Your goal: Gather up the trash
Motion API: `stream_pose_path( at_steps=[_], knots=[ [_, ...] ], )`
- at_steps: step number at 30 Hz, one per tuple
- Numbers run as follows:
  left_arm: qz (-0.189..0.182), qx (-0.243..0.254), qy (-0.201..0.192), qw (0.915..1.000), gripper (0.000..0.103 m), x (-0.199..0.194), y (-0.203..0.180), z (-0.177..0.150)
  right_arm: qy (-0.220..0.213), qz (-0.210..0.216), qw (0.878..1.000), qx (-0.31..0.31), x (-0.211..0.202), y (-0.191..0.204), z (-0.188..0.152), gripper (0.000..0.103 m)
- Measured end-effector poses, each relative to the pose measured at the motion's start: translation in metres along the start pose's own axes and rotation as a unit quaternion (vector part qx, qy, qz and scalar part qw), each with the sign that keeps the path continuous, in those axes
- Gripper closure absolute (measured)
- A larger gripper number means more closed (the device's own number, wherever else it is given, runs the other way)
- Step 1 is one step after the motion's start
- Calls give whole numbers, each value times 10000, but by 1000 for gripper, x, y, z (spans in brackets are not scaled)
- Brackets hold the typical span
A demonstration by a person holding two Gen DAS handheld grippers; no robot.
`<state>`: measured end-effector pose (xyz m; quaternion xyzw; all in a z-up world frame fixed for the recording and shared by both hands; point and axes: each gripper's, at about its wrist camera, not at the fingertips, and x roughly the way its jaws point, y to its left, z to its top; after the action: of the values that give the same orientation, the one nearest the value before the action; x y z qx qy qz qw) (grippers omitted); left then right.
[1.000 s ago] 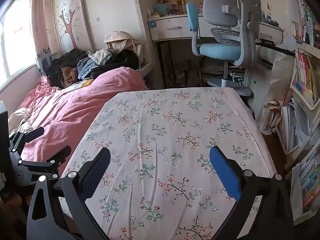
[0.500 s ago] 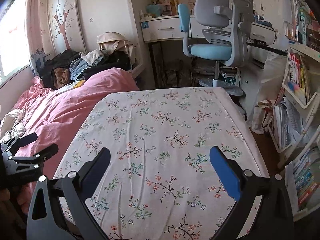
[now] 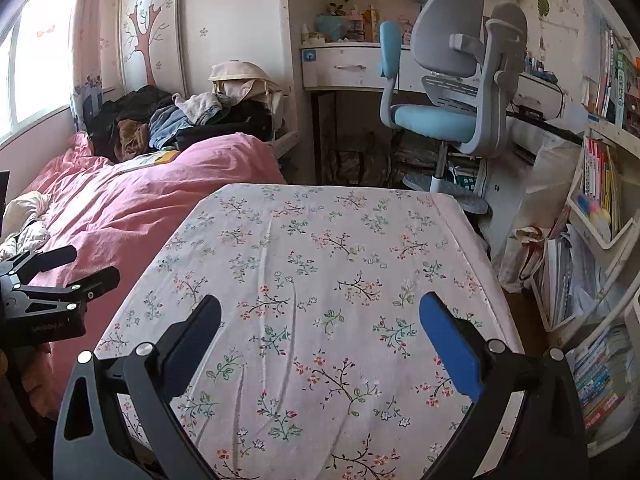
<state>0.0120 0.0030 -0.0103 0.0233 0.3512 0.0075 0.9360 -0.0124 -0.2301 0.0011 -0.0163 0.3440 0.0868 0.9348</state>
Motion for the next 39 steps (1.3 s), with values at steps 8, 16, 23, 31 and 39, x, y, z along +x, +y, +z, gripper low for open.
stream_pose_path(
  at_steps=[8, 16, 23, 31, 39],
  knots=[
    [2, 23, -35, 10000, 7, -2, -2, 0, -7, -13, 10000, -24, -1, 1, -1, 8],
    [45, 66, -61, 9999, 7, -4, -4, 2, -6, -26, 10000, -42, -1, 2, -1, 8],
    [155, 92, 12, 9998, 7, -1, -4, 2, -13, -17, 10000, -39, -2, 2, -1, 8],
    [209, 230, -134, 9994, 7, -6, -7, 3, 39, -36, 10000, -69, 1, 3, -1, 8],
    [199, 351, -228, 9989, 7, -10, -11, 3, 120, -69, 9998, -174, 4, 8, -4, 8]
  ],
)
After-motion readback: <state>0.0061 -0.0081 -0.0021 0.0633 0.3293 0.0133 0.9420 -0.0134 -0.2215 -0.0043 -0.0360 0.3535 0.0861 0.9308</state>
